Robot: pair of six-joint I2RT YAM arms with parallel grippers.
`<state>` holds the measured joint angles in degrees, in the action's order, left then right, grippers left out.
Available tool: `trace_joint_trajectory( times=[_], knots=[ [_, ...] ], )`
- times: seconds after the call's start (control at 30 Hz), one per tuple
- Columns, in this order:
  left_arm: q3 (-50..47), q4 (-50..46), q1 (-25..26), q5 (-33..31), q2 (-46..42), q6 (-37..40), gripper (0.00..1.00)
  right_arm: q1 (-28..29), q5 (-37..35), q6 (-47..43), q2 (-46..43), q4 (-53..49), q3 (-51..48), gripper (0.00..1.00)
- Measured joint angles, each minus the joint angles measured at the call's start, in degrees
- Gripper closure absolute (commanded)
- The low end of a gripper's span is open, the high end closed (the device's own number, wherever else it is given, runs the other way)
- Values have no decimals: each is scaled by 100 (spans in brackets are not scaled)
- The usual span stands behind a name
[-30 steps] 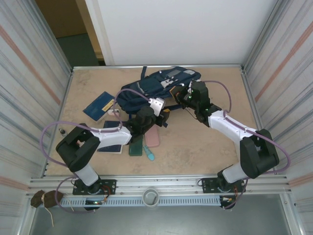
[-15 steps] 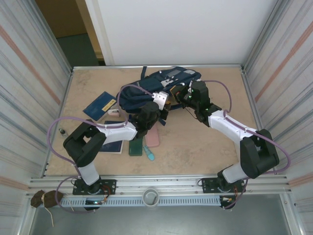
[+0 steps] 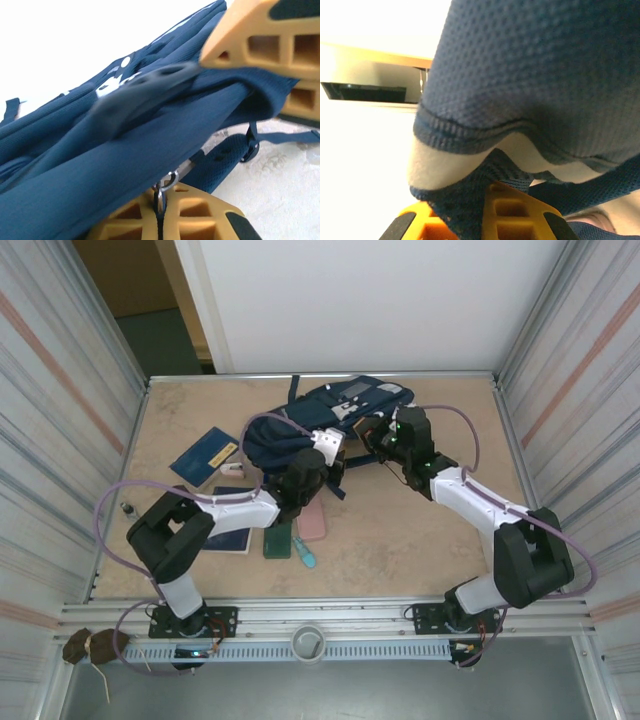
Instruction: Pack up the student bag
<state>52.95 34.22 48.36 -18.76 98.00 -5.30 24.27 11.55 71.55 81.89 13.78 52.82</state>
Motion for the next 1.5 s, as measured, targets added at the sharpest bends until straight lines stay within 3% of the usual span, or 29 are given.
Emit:
trace_joint_trajectory(
  times=[0.17, 0.3, 0.5, 0.7, 0.87, 1.0, 1.2, 1.37, 1.5],
  knots=[
    [-354, -452, -151, 85, -527, -33, 100, -313, 33, -426, -214, -212, -273, 100],
    [-520, -839, -511, 501, -931, -144, 100, -612, 334, -658, -236, -323, -313, 100],
    [-581, -1305, -1051, 1473, -1233, -232, 100, -1128, 1078, -852, -238, -407, -334, 100],
    [-380, -1709, -1137, 2347, -1237, -155, 100, -1694, 1764, -1156, 179, -750, -92, 99],
    [-81, -1792, -1215, 3042, -1008, -188, 100, -2098, 2107, -1294, 861, -1005, 354, 85],
    [256, -2098, -1305, 3117, -649, -201, 100, -2500, 2057, -1515, 1445, -1211, 907, 68],
    [337, -2376, -1305, 2940, -313, -190, 100, -2741, 1694, -2020, 1405, -1532, 968, 48],
    [264, -2457, -1266, 2726, -63, -149, 100, -2500, 1510, -2179, 898, -1534, 212, 33],
    [120, -2391, -1185, 2618, -22, -111, 100, -1641, 1366, -2076, 719, -1416, -319, 28]
  ],
)
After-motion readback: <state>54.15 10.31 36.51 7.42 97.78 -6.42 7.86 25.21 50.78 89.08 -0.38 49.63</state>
